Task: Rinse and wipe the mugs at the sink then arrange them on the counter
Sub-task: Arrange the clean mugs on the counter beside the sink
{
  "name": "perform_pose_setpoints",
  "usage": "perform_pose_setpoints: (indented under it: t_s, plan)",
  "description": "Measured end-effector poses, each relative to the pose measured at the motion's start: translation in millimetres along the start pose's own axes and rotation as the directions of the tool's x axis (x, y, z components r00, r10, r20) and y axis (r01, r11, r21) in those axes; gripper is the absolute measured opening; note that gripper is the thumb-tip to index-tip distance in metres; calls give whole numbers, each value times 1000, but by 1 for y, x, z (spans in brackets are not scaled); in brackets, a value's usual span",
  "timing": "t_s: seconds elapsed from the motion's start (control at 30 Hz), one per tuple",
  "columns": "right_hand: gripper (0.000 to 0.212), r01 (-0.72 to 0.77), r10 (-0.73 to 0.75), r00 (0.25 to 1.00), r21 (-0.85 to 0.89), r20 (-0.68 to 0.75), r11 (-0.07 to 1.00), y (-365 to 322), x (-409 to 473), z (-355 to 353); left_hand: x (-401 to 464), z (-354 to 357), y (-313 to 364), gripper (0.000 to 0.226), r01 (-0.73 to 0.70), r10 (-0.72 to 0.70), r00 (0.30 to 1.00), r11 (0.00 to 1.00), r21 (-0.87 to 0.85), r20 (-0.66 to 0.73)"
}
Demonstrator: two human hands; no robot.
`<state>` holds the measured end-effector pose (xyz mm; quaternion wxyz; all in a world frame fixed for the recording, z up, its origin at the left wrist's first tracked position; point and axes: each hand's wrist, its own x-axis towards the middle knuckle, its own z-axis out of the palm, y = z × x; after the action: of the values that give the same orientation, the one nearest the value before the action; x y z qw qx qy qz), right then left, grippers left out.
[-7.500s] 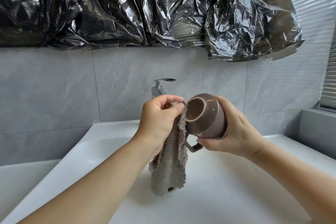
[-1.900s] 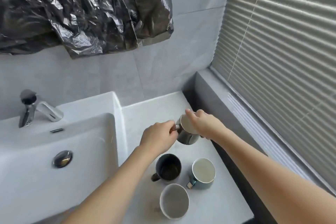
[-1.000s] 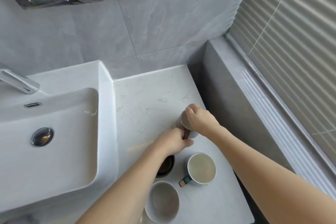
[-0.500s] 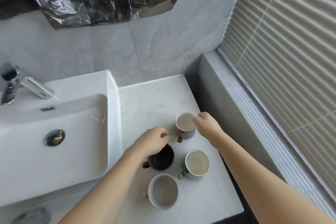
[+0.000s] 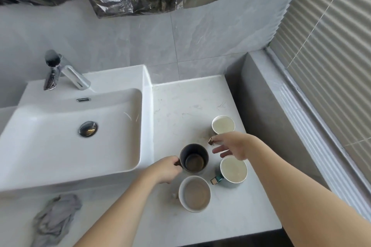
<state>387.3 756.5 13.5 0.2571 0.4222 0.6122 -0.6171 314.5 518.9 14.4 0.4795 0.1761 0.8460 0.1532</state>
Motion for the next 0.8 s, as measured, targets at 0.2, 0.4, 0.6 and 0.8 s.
perform_pose_setpoints:
  t_s: [0.2, 0.4, 0.6, 0.8]
  plan:
    - [52, -97, 120, 982, -154, 149, 983, -2, 8, -11, 10, 7, -9, 21, 0, -7, 996, 997, -73, -90]
    - [60, -100, 131, 986, -263, 104, 960, -7, 10, -4, 5, 16, -16, 17, 0, -22, 987, 991, -135, -160]
    - [31, -68, 71, 997, -171, 6, 983, -12, 8, 8, 7, 13, -16, 18, 7, -33, 985, 989, -151, -170]
    - [50, -45, 108, 973, 292, -203, 955, -25, 22, 39, 10, 18, -20, 18, -3, -53, 971, 972, -235, -232]
